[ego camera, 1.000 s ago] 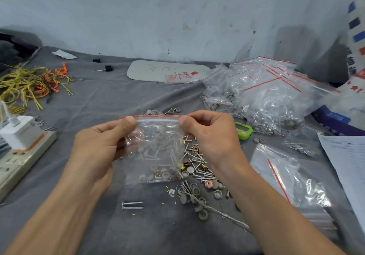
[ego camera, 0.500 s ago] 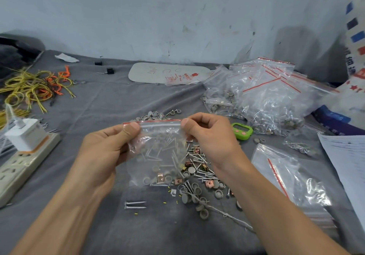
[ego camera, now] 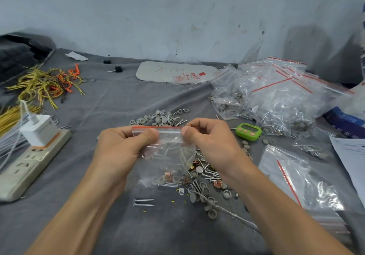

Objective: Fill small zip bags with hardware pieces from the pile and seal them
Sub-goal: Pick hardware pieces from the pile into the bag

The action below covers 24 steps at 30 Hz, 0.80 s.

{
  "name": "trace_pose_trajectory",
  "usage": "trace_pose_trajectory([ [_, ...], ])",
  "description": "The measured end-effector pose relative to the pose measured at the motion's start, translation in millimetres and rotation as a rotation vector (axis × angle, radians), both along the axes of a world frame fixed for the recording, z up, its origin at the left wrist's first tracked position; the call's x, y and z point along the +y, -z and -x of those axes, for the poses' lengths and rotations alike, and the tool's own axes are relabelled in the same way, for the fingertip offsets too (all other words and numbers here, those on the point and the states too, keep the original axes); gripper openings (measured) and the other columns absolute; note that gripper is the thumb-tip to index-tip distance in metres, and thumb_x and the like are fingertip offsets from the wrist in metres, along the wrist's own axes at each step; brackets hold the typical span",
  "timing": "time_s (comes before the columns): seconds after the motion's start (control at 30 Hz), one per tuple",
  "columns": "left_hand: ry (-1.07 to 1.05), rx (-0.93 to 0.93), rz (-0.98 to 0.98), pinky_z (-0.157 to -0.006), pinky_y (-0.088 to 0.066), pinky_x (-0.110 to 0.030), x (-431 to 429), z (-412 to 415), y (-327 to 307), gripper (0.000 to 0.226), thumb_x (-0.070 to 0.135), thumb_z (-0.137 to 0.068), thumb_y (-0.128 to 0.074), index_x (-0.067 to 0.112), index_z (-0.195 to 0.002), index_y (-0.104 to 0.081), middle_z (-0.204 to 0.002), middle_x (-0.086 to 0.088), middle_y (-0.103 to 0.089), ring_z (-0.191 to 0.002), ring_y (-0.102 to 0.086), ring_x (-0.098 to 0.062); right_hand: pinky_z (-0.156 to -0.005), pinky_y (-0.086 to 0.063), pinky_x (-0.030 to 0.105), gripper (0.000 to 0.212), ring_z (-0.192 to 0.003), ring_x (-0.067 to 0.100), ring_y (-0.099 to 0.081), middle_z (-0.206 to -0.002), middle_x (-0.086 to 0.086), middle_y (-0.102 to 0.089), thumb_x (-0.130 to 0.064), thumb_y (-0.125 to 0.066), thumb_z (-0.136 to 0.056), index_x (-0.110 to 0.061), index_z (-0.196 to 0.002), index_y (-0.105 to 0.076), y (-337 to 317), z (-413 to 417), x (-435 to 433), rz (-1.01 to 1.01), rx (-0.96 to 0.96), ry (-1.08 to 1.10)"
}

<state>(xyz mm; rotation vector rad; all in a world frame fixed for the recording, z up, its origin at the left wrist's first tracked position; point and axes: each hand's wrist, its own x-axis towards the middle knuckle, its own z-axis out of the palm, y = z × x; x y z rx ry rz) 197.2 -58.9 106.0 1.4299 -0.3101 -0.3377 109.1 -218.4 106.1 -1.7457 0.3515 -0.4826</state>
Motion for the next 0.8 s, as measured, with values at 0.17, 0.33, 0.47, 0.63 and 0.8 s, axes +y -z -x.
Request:
trace_pose_trajectory([
  [0.17, 0.055, -0.063, -0.023, -0.055, -0.053, -0.022, -4, 7, 2, 0.007, 0.010, -0.079, -0.080, 0.016, -0.079, -0.083, -0.075, -0.010, -0.077, -0.062, -0.067, -0.014, -0.068, -0.052, 0.020, 0.019, -0.067, 0.006, -0.066, -0.067, -0.004, -0.073, -0.009, -0.077, -0.087, -0.020, -0.072, -0.075, 0, -3, 10, 0.004, -0.044, -0.031],
  [0.33, 0.031, -0.103, 0.012, -0.051, -0.049, -0.017, -6, 11, 1, 0.018, 0.001, -0.076, -0.079, 0.018, -0.073, -0.083, -0.068, -0.008, -0.075, -0.057, -0.067, -0.010, -0.072, -0.056, 0.029, 0.017, -0.068, 0.009, -0.065, -0.069, -0.001, -0.073, -0.008, -0.078, -0.088, -0.017, -0.074, -0.076, -4, -2, 16, 0.008, -0.052, -0.043],
  [0.47, 0.023, -0.124, 0.019, -0.052, -0.050, -0.017, -3, 11, 2, 0.018, 0.002, -0.075, -0.080, 0.019, -0.073, -0.083, -0.068, -0.008, -0.075, -0.057, -0.067, -0.010, -0.070, -0.055, 0.023, 0.019, -0.066, 0.006, -0.065, -0.067, -0.004, -0.072, -0.010, -0.077, -0.088, -0.020, -0.073, -0.075, -3, -2, 18, 0.034, -0.042, -0.056],
  [0.63, 0.086, -0.061, 0.040, -0.055, -0.053, -0.020, -4, 13, 4, 0.013, 0.014, -0.072, -0.080, 0.011, -0.084, -0.083, -0.080, -0.015, -0.077, -0.066, -0.070, -0.015, -0.071, -0.056, 0.028, 0.018, -0.067, 0.006, -0.065, -0.068, -0.006, -0.072, -0.009, -0.076, -0.088, -0.018, -0.073, -0.074, 0, -4, 19, 0.031, -0.069, -0.034],
  [0.8, -0.003, -0.113, 0.081, -0.054, -0.050, -0.017, -8, 17, 7, 0.011, 0.001, -0.077, -0.077, 0.011, -0.076, -0.082, -0.071, -0.011, -0.076, -0.060, -0.067, -0.011, -0.068, -0.056, 0.021, 0.024, -0.064, 0.003, -0.066, -0.065, -0.007, -0.072, -0.009, -0.076, -0.088, -0.023, -0.068, -0.074, 1, -3, 21, 0.025, -0.063, -0.041],
])
